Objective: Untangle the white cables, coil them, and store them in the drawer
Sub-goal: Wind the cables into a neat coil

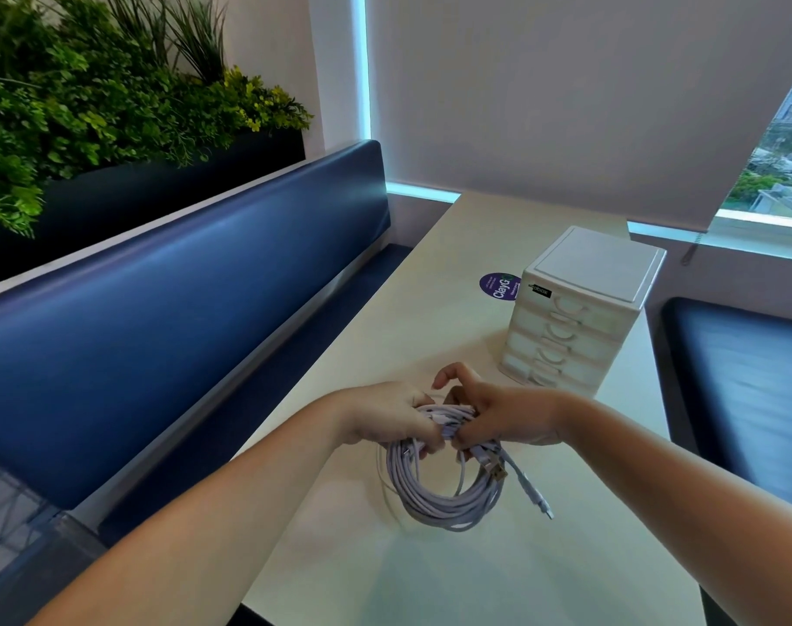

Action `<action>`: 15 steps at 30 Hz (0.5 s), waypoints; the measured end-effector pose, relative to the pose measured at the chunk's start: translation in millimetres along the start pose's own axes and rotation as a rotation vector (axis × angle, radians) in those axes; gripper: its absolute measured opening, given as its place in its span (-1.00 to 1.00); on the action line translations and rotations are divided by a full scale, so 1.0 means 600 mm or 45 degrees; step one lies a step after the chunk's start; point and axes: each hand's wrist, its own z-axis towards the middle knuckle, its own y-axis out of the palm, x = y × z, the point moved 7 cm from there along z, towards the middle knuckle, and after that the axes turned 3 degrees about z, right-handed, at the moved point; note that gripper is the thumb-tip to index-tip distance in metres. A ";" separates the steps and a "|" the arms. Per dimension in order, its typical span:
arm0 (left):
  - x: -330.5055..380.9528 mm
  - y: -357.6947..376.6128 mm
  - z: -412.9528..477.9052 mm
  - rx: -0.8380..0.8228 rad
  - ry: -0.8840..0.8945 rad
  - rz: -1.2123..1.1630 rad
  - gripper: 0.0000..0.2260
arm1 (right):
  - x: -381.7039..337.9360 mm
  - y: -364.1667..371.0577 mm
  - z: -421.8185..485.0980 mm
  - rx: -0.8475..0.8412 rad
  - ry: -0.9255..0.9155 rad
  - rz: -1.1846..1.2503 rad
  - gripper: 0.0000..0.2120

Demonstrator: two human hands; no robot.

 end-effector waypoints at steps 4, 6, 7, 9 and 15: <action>-0.014 0.004 0.000 -0.046 -0.082 -0.168 -0.83 | 0.003 0.002 0.007 -0.033 -0.032 0.002 -0.46; -0.020 0.009 0.001 -0.047 -0.095 -0.219 -0.81 | 0.005 0.001 0.007 -0.081 -0.024 -0.053 -0.47; -0.021 0.011 0.002 -0.040 -0.093 -0.224 -0.83 | 0.005 0.001 0.007 -0.101 -0.017 -0.095 -0.46; -0.023 0.013 0.006 -0.019 -0.083 -0.221 -0.86 | 0.005 -0.001 0.007 -0.088 -0.004 -0.209 -0.47; -0.029 0.006 0.014 0.074 -0.041 -0.345 -0.81 | -0.006 -0.011 0.008 0.262 -0.114 -0.801 -0.54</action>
